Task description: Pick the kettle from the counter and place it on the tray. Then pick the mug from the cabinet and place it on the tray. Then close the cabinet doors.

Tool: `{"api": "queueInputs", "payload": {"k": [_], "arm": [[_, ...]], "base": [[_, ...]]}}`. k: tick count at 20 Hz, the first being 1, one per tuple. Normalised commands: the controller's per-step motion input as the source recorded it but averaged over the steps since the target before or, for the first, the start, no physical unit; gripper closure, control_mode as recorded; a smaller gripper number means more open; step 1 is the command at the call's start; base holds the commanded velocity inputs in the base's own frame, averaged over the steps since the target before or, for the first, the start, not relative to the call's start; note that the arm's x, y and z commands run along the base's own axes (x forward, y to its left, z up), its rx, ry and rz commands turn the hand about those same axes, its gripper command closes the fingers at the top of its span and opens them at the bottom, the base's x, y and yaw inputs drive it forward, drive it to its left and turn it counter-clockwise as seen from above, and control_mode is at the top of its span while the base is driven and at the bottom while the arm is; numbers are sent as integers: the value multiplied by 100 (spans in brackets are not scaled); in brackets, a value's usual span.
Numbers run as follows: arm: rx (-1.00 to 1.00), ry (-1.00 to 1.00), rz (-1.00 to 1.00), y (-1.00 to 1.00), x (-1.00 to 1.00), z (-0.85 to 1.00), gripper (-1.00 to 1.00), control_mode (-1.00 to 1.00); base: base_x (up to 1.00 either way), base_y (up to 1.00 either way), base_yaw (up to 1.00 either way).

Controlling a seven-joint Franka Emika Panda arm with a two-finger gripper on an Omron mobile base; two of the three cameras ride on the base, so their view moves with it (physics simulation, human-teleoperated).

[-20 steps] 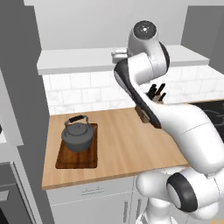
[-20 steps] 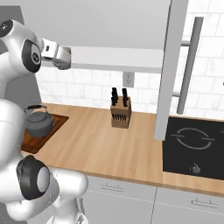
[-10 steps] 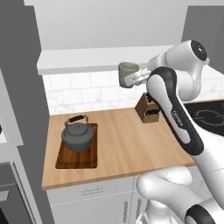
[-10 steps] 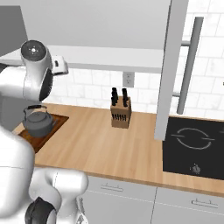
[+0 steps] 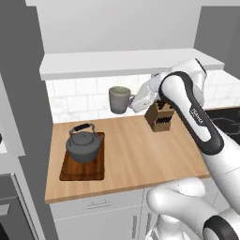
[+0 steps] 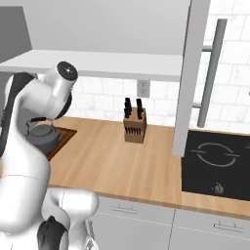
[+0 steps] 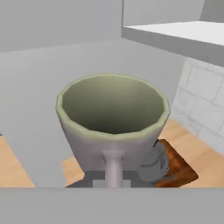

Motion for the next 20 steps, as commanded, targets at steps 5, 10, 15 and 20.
{"api": "queueInputs", "payload": {"k": [5,10,15,20], "arm": [[-10,0,21,54,1,-90,100,-100],[-9,0,17,53,0,-95,100,-100],[-3,0,14,45,5,-85,100,-100],[0,0,9,25,15,-61,100,-100]], "base": [[0,0,0],[0,0,0],[0,0,0],[0,0,0]]}}
